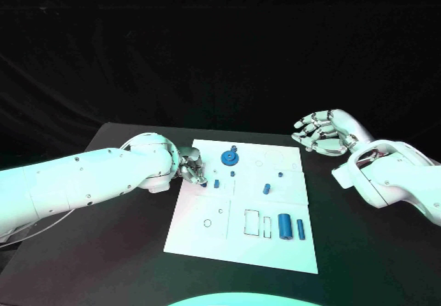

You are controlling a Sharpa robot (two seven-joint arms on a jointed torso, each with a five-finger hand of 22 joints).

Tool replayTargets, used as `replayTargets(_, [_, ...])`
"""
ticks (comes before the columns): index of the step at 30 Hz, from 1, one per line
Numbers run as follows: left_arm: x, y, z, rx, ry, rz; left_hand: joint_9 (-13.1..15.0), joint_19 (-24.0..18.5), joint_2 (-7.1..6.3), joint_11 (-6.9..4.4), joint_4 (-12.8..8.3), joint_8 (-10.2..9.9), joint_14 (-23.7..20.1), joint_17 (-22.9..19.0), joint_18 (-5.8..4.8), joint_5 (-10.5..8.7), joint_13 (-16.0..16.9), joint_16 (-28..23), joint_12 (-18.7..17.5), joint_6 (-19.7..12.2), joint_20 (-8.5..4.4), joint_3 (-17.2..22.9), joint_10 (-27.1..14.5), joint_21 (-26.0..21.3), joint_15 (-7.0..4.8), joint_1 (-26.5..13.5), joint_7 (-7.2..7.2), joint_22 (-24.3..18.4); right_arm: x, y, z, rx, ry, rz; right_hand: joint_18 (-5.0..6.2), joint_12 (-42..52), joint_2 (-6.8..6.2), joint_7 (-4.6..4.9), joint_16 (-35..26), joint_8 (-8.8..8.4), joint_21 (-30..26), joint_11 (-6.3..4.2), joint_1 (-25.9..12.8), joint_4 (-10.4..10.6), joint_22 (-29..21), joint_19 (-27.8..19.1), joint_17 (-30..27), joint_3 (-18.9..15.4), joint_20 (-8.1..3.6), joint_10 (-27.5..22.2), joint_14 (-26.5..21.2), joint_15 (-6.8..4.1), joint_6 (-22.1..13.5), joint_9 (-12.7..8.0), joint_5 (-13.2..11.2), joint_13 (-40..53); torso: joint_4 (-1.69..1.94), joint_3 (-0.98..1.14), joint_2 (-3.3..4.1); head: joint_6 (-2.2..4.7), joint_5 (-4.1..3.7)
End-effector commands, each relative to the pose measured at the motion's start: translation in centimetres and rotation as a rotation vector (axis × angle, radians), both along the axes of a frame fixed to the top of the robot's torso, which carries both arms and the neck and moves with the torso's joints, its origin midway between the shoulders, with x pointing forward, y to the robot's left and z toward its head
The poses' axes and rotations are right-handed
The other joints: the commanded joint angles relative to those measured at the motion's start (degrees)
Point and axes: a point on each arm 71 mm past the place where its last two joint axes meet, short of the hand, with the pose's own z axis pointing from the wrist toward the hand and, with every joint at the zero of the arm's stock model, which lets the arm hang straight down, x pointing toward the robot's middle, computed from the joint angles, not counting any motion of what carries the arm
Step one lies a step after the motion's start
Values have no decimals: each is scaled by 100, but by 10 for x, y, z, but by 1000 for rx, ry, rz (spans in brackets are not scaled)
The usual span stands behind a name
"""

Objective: Assemble the parts on the task board

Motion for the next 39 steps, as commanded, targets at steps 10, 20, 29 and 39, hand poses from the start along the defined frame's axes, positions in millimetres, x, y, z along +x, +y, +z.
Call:
replayTargets(10, [-2, -6, -2, -11, 21, -29, 7, 73, -3, 9, -900, 15, 555, 1378, -83, 4, 8, 48, 25, 39, -6, 950, 52, 40, -27, 47, -10, 854, -1, 1, 0, 0, -8, 9, 64, -30, -3, 0, -17, 18, -20, 47, -53, 36, -5, 24, -1, 8, 2, 7, 24, 18, -31, 8, 26, -5, -2, -3, 5, 4, 1])
replayTargets(20, [-2, -11, -2, -16, 28, -48, 7, 80, -11, 8, -905, 15, 558, 1390, -86, -1, -7, 55, 14, 40, -7, 955, 48, 44, -27, 45, -9, 863, -1, 1, 0, 1, -8, 10, 64, -28, 0, 0, -27, 22, -32, 47, -66, 35, -18, 31, 2, 3, 3, 9, 29, 18, -32, 10, 28, -17, 0, 1, 6, -12, -6])
replayTargets(29, [-1, -12, -6, 21, 70, -53, 7, 70, -15, 9, -906, 14, 559, 1394, -83, -6, -9, 58, 12, 40, -7, 957, 50, 38, -27, 40, -8, 851, -1, 1, 1, 1, -8, 9, 64, -28, 0, 0, -27, 22, -32, 47, -66, 35, -18, 31, 2, 3, 3, 9, 29, 18, -32, 10, 28, -17, -6, 5, 2, -22, -6])
replayTargets(39, [0, -12, -10, 48, 87, -41, 7, 69, -17, 9, -910, 14, 556, 1383, -82, -6, 7, 51, 24, 41, -8, 962, 58, 37, -27, 40, -9, 849, -1, 1, 1, 1, -7, 9, 64, -28, 0, 0, -27, 22, -32, 47, -66, 35, -18, 31, 2, 3, 3, 9, 29, 18, -32, 10, 28, -17, -6, 0, 7, -42, -33])
